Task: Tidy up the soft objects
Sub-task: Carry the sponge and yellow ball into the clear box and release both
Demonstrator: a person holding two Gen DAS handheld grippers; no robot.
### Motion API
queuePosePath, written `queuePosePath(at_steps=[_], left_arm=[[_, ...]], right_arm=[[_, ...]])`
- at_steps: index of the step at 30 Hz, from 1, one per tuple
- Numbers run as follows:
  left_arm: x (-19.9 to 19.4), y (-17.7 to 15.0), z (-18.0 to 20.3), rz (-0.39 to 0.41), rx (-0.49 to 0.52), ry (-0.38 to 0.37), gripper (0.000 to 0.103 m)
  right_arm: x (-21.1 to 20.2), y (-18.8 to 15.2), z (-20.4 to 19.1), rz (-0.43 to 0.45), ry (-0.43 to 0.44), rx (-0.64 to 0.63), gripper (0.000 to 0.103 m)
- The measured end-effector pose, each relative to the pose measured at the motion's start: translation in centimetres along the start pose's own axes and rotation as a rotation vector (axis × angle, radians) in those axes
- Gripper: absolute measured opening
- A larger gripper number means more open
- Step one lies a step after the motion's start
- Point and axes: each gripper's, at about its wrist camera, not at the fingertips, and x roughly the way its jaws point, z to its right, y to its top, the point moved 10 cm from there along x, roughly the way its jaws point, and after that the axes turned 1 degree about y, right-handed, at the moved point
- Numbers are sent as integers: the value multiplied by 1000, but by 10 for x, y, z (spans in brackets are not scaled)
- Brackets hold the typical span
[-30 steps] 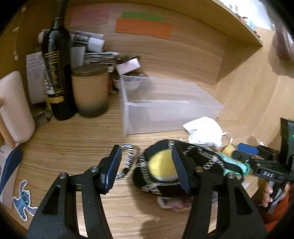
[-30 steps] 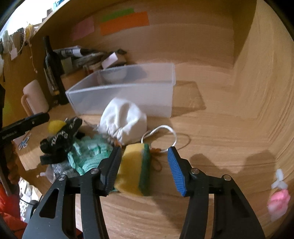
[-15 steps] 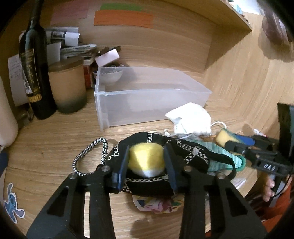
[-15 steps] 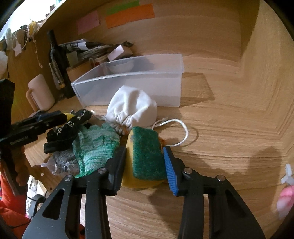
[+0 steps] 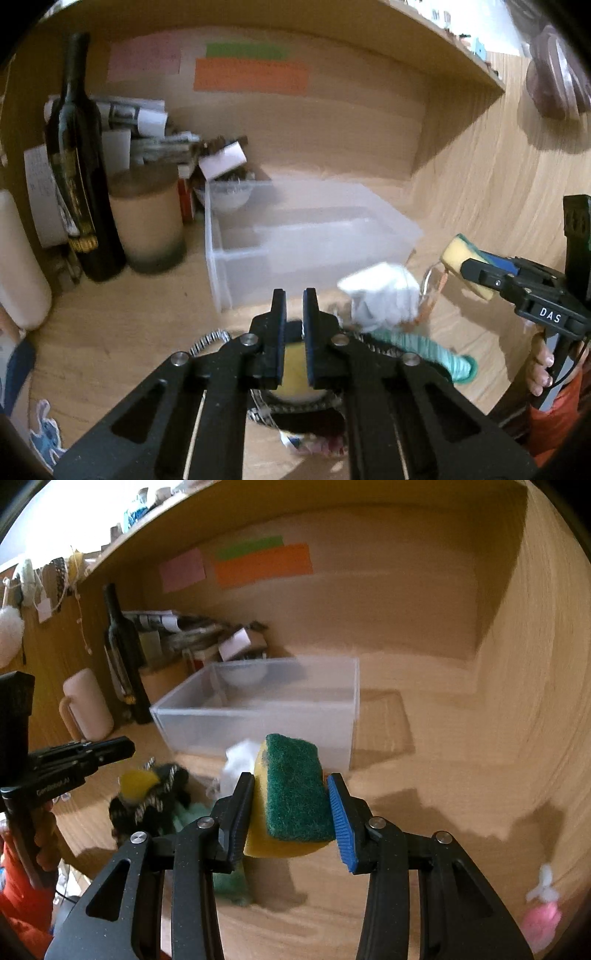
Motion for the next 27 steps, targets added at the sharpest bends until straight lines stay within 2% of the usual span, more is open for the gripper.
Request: queuePosePath(at_steps=[4,7,8,9,14,16,17,18,22,27], left_arm=[[-1,4,-2,-8,-15,-26,9],[4,-6,-2,-60,-32,-51,34],[6,-12,-2,-74,-39,-54,50],[9,-17,-1,-84,-42,-50,61],[26,-42,1,-155,-37,-45,62],[33,-50,1,-182,-37,-54,53],[36,-53,2,-193,-35,-55,46],[39,-56,3,-204,-31,-56,46],[36,-52,3,-189,-29,-53,45],[21,-16,0,-104,-18,-25,45]], right_arm=[[3,24,-4,36,11,-18,37],[6,38,-6,49,12,-33,37],[7,43,-6,53,14,-38,37],[8,47,-6,54,15,-42,37],[25,63,-8,40,18,-47,37],[32,65,-8,22,16,-51,37],[34,66,-8,15,17,-52,37],[37,67,-8,8,16,-53,37],[49,68,-5,-21,5,-54,37],[64,70,0,-49,-10,-58,37]])
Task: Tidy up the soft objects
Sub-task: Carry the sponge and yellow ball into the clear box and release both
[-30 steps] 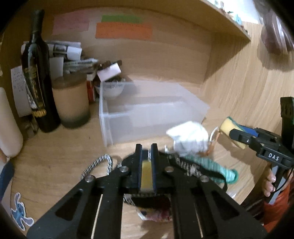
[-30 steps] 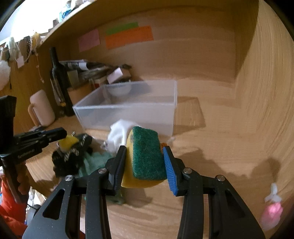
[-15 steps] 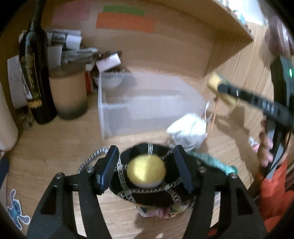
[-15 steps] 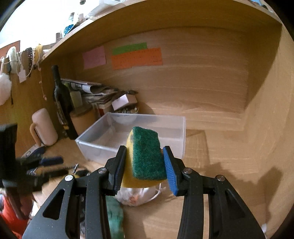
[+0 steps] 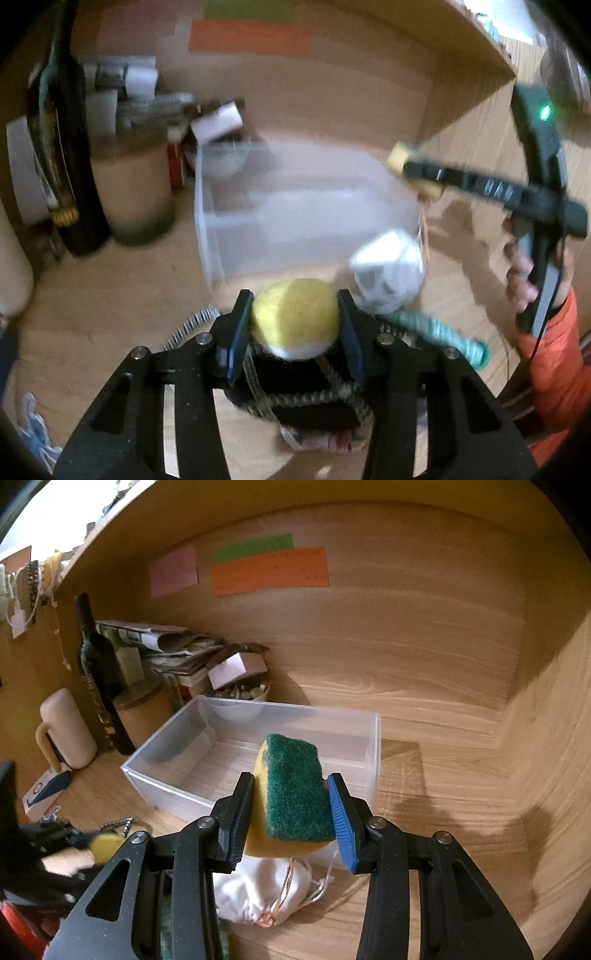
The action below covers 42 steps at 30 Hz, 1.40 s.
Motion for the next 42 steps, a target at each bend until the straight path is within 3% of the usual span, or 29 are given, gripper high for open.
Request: queuePosePath(at_steps=[3,7,12,18,26,31,34,42], left_arm=[[-6,26,-4,58,13,36,45],[2,55,-14,73,-8,52,45],[33,74,-28,11,-34,60,45],[73,73,-27,-95,20,91,45],[90,66,-19,-142,65,104,46],[91,69,-19,-146,59,93,49],[88,72,-21,-126,57,99,60],[51,86,-22,-30,47,103,73]], right_arm=[[9,2,3,-9,1,6,37],[24,3,8,-37,-10,14,37],[39,0,9,-82,-12,13,37],[51,-1,8,-114,-24,-11,37],[60,-6,6,-146,-35,-38,39],[65,-10,5,-163,-32,-40,55],[59,-9,3,-149,-25,-46,61],[26,4,-5,-47,-36,-75,79]])
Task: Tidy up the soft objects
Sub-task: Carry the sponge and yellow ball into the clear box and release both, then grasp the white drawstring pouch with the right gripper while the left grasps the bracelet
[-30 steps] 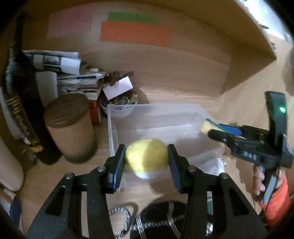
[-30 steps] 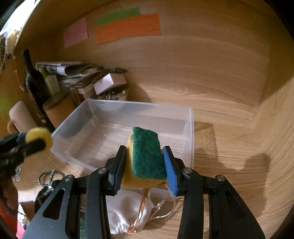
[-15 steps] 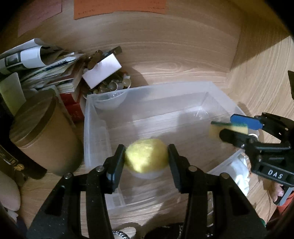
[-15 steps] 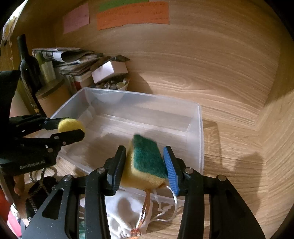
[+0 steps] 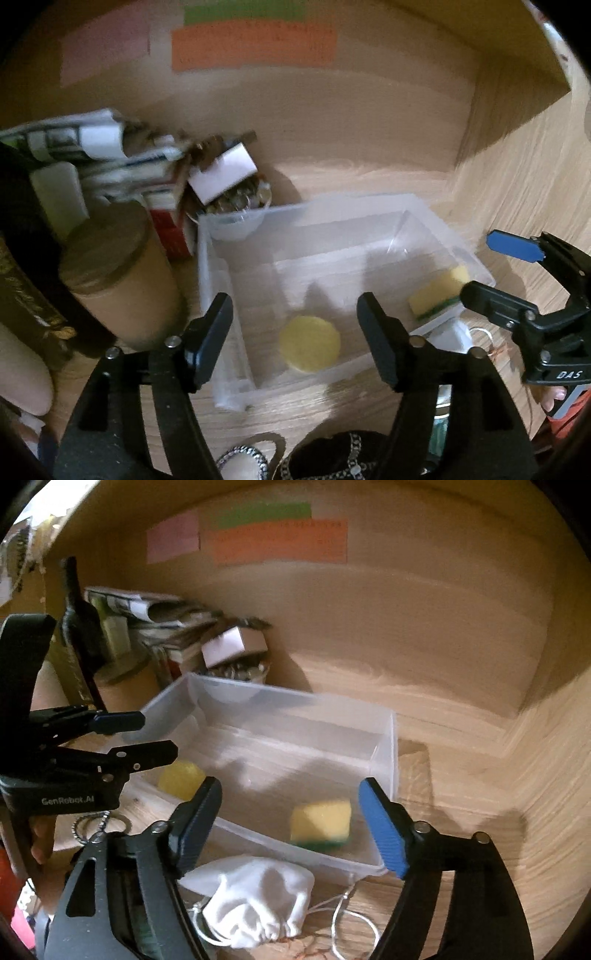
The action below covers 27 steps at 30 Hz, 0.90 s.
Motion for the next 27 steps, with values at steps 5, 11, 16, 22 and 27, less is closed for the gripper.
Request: queuePosePath(at_steps=[5,11,16,22,27], left_arm=[[-38,5,-5,93,20,29,93],[-65,-14,-18,117,23,60,99],[-60,-46,-33,53,9,83,99],[-35,-87,-50,-63,-30,83,95],[-21,-118,-52,-149,-35,82,82]], right_arm=[[-30,6,-7,82,-13,-17,85],[-50,-6,-15,108,-14,-36,92],[-47,-33,-14,61,4,-15,92],[-30,-67,-13,-24,8,10,92],[-14,-84,-13,-88,10,16,92]])
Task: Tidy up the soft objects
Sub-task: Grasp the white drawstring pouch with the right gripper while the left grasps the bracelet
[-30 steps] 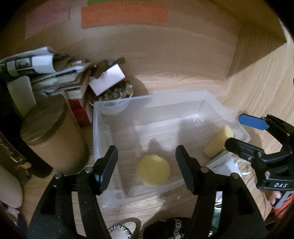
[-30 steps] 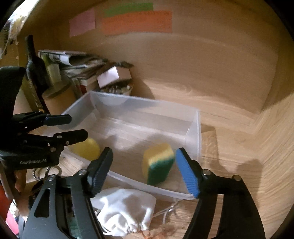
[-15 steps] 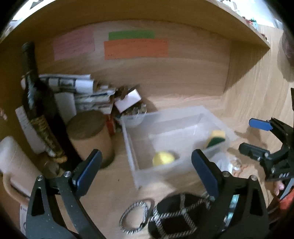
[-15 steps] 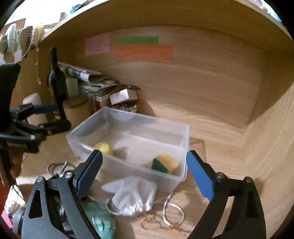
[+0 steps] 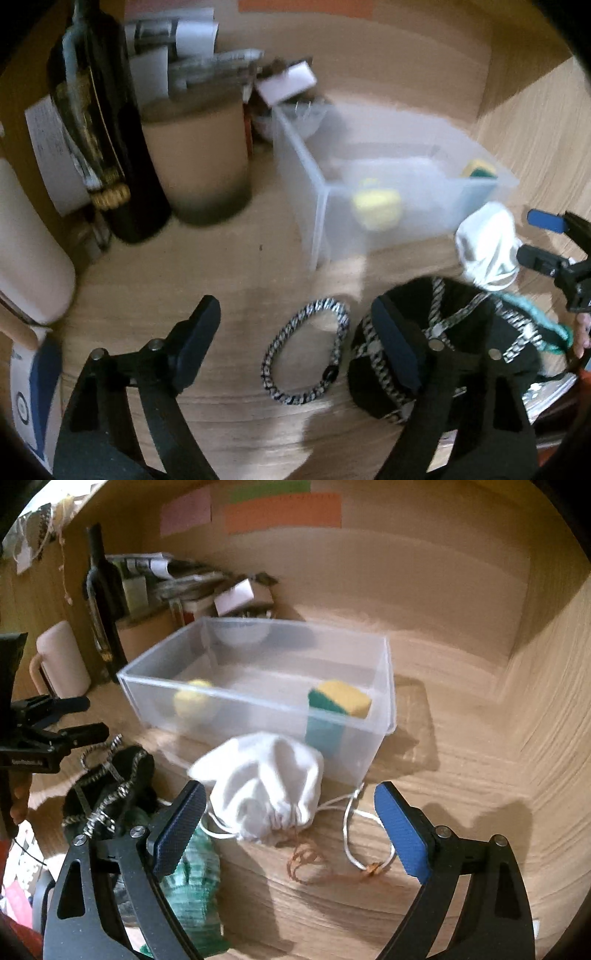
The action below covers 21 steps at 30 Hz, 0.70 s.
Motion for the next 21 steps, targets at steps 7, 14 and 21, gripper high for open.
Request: queuePosePath(at_steps=[7,14,21], left_arm=[[12,-10,-1,-53,-38,-47,72],[19,-7,-4,-64,-35,-41,48],[20,-5,-6,-41,-7,-11,20]], right_arm=[[24,-6,-7,-86,30,-29,85],[38,-11,-20,-140,39,-87,63],[38,-11,-14,-133,15,-86,40]])
